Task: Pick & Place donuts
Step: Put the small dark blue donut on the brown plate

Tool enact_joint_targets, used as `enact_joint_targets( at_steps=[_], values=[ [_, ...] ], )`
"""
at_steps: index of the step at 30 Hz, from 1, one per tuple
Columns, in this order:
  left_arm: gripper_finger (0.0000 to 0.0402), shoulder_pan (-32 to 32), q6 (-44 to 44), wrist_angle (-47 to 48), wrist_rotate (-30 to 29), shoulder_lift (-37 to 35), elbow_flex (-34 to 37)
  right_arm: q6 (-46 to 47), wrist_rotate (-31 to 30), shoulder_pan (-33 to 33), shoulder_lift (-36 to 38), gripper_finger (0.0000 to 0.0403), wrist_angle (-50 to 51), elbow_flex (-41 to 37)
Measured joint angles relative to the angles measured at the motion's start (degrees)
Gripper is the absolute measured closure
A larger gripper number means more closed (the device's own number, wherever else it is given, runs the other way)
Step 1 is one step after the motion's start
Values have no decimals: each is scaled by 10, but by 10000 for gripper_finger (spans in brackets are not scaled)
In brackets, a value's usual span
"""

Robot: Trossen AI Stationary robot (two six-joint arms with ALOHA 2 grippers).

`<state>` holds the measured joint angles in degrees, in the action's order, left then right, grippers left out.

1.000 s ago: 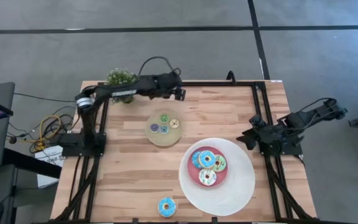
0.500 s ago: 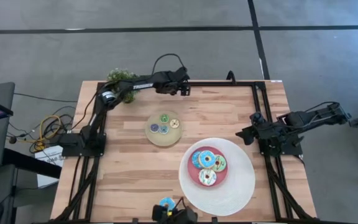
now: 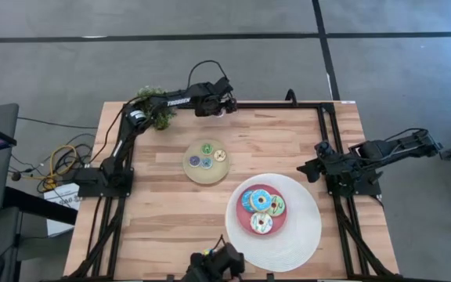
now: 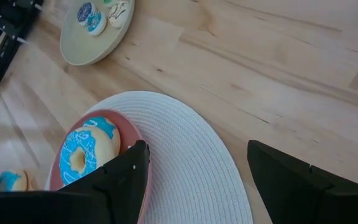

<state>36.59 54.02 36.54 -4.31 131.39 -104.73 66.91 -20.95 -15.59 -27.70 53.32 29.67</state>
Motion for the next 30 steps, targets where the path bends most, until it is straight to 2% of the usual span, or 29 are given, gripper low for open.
enact_joint_targets(
  at_steps=[2, 19, 30],
  values=[
    [85, 8, 8, -3, 18, 5, 2, -5, 0, 0, 0, 143, 0, 0],
    [88, 6, 18, -4, -10, 10, 1, -9, 1, 0, 0, 143, 0, 0],
    [149, 6, 13, -3, -14, 10, 1, -9, 1, 0, 0, 143, 0, 0]
  ],
)
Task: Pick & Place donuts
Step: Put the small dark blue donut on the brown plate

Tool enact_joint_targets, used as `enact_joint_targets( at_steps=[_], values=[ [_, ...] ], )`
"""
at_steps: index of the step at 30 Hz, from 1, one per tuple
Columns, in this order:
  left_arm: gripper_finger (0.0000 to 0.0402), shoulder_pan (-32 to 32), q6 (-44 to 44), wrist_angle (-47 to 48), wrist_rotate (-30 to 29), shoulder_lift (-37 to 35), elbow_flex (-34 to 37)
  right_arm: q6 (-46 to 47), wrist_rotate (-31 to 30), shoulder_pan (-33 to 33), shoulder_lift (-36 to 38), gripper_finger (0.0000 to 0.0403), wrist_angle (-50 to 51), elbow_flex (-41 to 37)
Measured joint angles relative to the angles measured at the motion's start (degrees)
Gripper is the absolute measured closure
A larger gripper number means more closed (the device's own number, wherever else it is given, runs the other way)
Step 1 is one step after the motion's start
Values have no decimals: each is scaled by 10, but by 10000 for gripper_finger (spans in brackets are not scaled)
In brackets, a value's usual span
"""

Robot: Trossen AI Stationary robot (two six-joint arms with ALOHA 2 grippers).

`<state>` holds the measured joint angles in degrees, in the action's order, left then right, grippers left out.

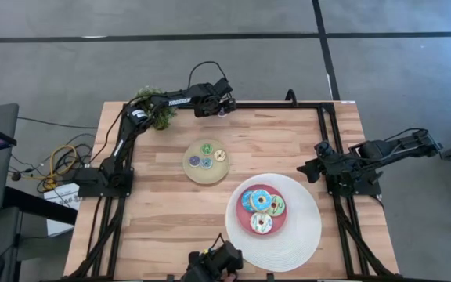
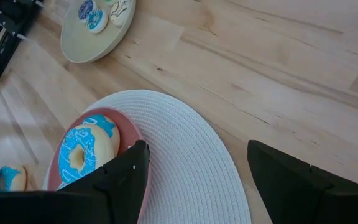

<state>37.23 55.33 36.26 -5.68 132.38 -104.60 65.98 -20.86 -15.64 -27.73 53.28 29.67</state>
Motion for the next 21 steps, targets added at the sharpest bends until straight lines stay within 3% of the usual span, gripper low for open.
enact_joint_targets(
  at_steps=[21],
  values=[
    [213, 0, -11, -1, -10, 0, 0, 0, 0, 0, 0, 143, 0, 0]
  ],
)
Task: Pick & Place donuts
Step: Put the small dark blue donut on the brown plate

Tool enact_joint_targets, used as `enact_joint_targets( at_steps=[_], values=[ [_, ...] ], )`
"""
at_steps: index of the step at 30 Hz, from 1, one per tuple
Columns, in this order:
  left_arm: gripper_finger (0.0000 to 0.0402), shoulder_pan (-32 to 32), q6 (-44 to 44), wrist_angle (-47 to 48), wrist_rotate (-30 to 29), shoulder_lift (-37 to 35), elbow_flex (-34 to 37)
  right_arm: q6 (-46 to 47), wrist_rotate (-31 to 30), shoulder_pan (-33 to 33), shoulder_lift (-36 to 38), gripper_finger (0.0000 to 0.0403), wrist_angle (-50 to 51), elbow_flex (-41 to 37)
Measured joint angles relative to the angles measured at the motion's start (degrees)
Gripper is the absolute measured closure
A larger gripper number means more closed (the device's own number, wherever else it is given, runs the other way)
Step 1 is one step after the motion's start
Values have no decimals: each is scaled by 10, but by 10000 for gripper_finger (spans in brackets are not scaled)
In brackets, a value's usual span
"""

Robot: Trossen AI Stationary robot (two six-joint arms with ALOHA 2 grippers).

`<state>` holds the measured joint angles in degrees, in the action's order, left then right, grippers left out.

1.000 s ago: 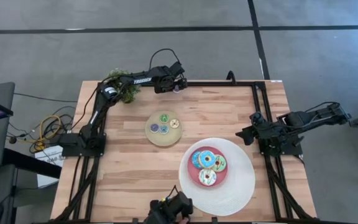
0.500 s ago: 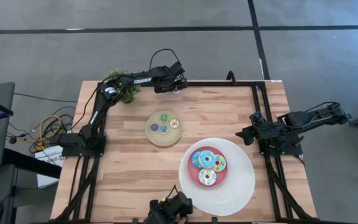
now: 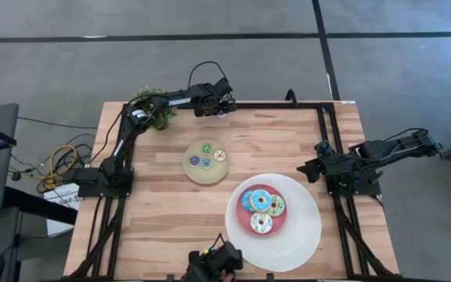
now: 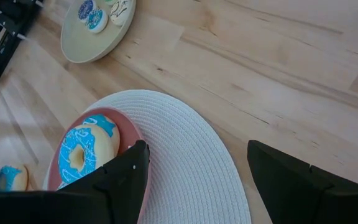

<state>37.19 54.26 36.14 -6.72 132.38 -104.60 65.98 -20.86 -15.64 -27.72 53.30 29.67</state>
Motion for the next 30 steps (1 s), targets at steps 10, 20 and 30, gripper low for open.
enact_joint_targets(
  at_steps=[10, 20, 30],
  values=[
    [230, 0, 0, -1, 7, 0, 0, 0, 0, 0, 0, 143, 0, 0],
    [232, 1, 24, -2, 35, 0, 0, -4, 0, 0, 0, 143, 2, 0],
    [233, -7, 20, 40, 62, -7, 0, -20, 0, 0, 0, 143, 2, 0]
  ],
)
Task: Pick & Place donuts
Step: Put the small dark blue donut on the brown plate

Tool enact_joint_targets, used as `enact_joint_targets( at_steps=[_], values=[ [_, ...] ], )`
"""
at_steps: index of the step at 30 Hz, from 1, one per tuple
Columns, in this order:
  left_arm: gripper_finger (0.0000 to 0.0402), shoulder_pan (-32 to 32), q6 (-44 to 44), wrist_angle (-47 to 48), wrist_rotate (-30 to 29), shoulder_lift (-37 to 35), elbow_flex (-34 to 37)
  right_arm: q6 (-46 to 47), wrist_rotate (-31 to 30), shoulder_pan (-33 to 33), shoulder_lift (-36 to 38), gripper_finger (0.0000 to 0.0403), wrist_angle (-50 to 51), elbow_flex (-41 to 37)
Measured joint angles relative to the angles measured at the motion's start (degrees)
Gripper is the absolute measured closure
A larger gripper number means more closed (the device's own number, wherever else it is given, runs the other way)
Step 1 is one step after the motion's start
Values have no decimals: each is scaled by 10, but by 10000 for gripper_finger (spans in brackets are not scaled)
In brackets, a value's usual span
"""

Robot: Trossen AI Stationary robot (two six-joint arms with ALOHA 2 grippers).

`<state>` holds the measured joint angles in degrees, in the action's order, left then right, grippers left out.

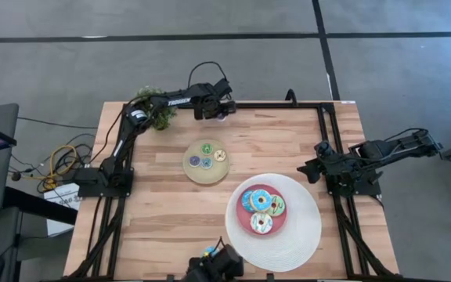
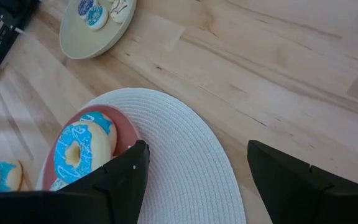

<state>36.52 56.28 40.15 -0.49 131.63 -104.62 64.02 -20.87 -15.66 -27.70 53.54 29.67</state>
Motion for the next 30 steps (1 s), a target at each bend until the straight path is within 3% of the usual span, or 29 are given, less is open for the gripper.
enact_joint_targets(
  at_steps=[17, 30],
  values=[
    [233, -53, -29, 79, -23, -43, 0, -16, 13, -1, 0, 143, 0, 0],
    [233, -129, -45, 219, -73, -88, 0, -28, 17, -1, 0, 143, 1, 0]
  ],
)
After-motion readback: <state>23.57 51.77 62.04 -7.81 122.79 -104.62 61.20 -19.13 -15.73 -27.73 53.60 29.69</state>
